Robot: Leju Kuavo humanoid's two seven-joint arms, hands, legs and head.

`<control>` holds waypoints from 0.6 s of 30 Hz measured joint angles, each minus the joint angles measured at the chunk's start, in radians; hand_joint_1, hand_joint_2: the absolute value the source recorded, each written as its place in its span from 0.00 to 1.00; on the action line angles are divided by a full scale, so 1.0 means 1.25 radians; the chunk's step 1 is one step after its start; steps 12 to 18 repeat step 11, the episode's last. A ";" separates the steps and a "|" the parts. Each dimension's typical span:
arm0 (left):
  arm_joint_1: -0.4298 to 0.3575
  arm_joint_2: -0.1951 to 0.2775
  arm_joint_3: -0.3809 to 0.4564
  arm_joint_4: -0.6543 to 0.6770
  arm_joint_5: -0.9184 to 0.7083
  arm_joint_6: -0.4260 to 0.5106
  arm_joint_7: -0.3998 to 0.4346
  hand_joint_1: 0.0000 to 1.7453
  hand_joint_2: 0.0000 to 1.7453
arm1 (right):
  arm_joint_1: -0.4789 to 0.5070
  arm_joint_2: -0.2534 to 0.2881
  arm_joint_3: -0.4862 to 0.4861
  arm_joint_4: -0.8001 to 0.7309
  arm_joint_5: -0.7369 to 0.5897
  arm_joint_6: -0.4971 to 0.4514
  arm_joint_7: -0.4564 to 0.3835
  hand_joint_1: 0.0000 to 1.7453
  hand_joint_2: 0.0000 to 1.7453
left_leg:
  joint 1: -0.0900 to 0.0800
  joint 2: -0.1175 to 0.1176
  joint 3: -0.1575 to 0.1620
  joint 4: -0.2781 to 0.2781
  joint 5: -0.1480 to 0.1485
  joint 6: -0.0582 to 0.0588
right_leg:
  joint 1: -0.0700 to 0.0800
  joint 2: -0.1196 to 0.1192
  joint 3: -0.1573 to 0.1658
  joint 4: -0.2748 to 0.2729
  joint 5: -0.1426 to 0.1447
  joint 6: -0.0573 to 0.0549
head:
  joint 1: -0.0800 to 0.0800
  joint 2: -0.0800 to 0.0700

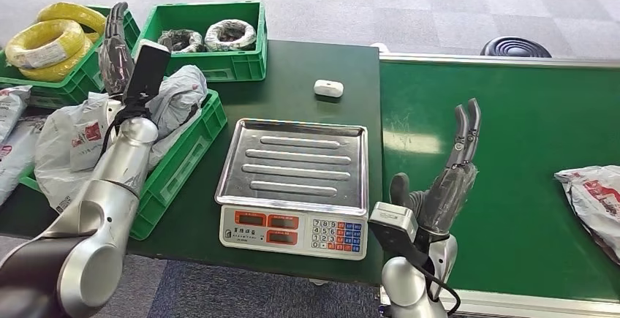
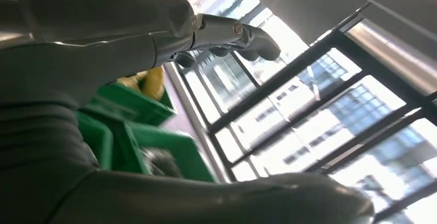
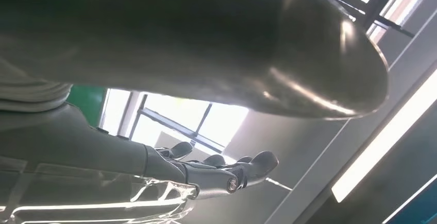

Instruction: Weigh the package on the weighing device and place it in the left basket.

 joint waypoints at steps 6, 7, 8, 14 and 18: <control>0.277 -0.080 -0.105 -0.436 0.564 -0.203 -0.075 0.00 0.00 | 0.007 -0.008 -0.004 -0.046 -0.351 0.151 -0.124 0.00 0.00 | -0.001 0.003 0.002 0.000 -0.003 0.000 | -0.001 0.002 0.000 -0.001 -0.002 0.001 | 0.000 0.000; 0.345 -0.091 -0.128 -0.510 0.620 -0.236 -0.079 0.00 0.00 | 0.015 -0.011 -0.003 -0.070 -0.398 0.175 -0.138 0.00 0.00 | -0.001 0.003 0.001 0.000 -0.003 0.000 | -0.001 0.002 0.000 -0.001 -0.003 0.001 | 0.000 0.000; 0.406 -0.101 -0.148 -0.571 0.643 -0.255 -0.081 0.00 0.00 | 0.022 -0.013 -0.002 -0.091 -0.419 0.186 -0.144 0.00 0.00 | -0.001 0.002 0.001 0.000 -0.004 0.000 | -0.001 0.002 0.000 -0.001 -0.003 0.001 | 0.000 0.000; 0.508 -0.116 -0.187 -0.682 0.634 -0.269 -0.083 0.00 0.00 | 0.037 -0.018 -0.002 -0.127 -0.429 0.196 -0.147 0.00 0.00 | 0.000 0.003 0.000 0.000 -0.004 0.000 | -0.001 0.002 -0.001 -0.001 -0.003 0.001 | 0.000 0.000; 0.508 -0.116 -0.187 -0.682 0.634 -0.269 -0.083 0.00 0.00 | 0.037 -0.018 -0.002 -0.127 -0.429 0.196 -0.147 0.00 0.00 | 0.000 0.003 0.000 0.000 -0.004 0.000 | -0.001 0.002 -0.001 -0.001 -0.003 0.001 | 0.000 0.000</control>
